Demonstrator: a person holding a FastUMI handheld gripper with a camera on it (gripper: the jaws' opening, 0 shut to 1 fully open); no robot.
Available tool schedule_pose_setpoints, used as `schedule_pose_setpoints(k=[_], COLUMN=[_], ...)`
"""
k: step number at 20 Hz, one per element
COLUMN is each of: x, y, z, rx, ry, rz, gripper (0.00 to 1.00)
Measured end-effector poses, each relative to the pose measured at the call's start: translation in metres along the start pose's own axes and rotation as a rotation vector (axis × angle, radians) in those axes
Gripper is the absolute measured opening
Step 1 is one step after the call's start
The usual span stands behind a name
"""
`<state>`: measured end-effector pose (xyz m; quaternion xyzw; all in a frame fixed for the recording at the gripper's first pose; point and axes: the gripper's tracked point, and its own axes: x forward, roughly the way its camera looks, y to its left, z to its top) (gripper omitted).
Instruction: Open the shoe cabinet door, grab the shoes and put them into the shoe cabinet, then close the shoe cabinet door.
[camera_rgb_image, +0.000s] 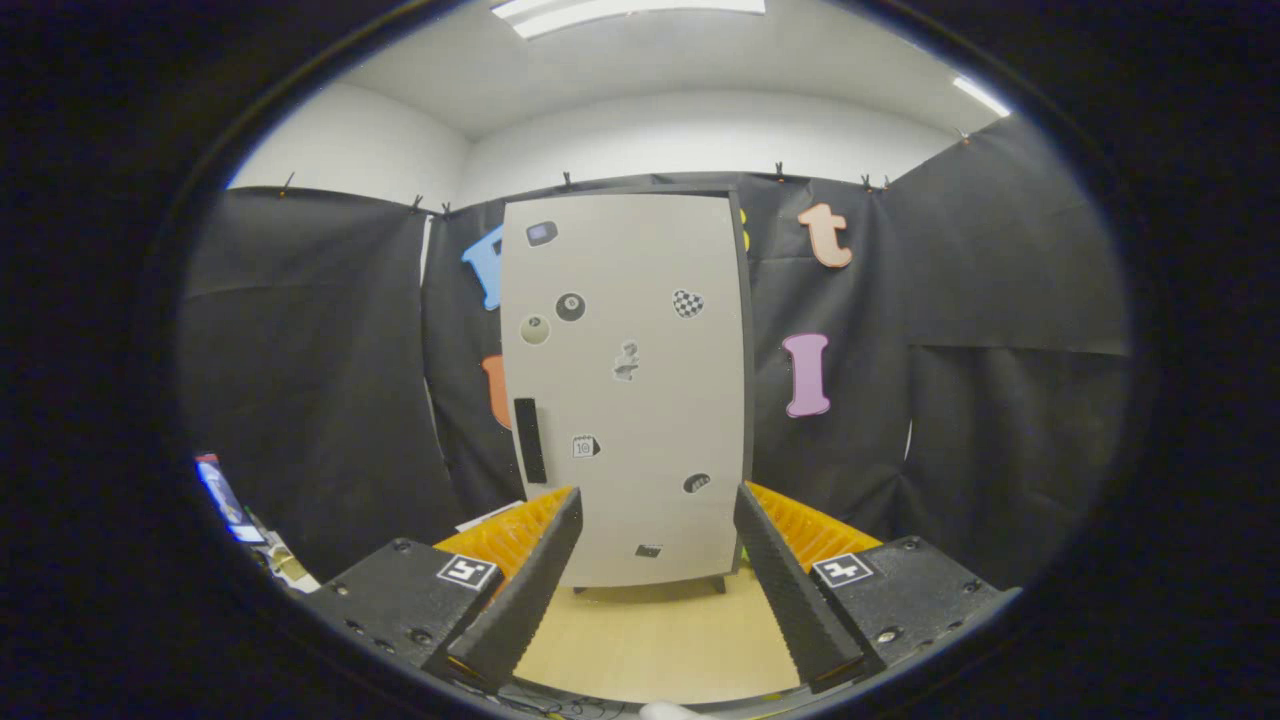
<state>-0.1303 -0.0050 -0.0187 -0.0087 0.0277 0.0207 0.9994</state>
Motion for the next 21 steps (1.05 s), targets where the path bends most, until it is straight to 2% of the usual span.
schedule_pose_setpoints(k=[21], x=[-0.0023], y=[0.0084], z=[-0.0009], rx=[-0.013], ry=[0.007], rz=[0.022], gripper=[0.99])
